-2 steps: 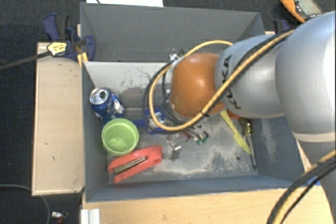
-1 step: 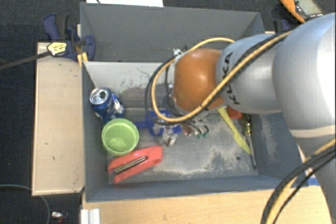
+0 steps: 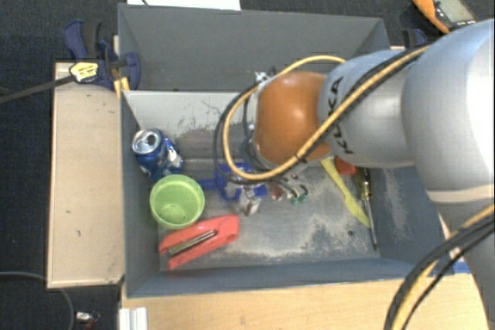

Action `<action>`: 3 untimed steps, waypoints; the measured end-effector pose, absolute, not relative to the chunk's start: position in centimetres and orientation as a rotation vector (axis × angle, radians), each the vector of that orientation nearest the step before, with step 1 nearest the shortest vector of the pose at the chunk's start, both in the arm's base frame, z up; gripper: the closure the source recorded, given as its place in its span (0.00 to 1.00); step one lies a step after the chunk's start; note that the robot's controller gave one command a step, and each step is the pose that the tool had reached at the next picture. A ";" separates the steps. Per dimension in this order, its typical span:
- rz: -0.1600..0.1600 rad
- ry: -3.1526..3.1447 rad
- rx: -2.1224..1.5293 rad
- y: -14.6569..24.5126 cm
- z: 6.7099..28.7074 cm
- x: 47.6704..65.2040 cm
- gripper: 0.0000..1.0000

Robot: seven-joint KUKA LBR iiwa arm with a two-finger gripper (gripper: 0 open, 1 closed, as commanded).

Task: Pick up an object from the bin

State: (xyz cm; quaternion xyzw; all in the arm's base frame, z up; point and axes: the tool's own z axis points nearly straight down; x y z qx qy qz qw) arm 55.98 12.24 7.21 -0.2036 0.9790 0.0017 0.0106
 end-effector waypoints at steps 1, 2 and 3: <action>0.006 3.066 -0.621 12.0 11.6 55.3 1.00; 0.007 3.080 -0.549 10.1 19.2 54.8 1.00; 0.007 3.060 -0.559 10.5 17.2 56.8 1.00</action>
Offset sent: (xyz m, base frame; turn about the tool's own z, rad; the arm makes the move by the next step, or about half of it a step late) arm -0.0140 -0.0266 0.1293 0.0613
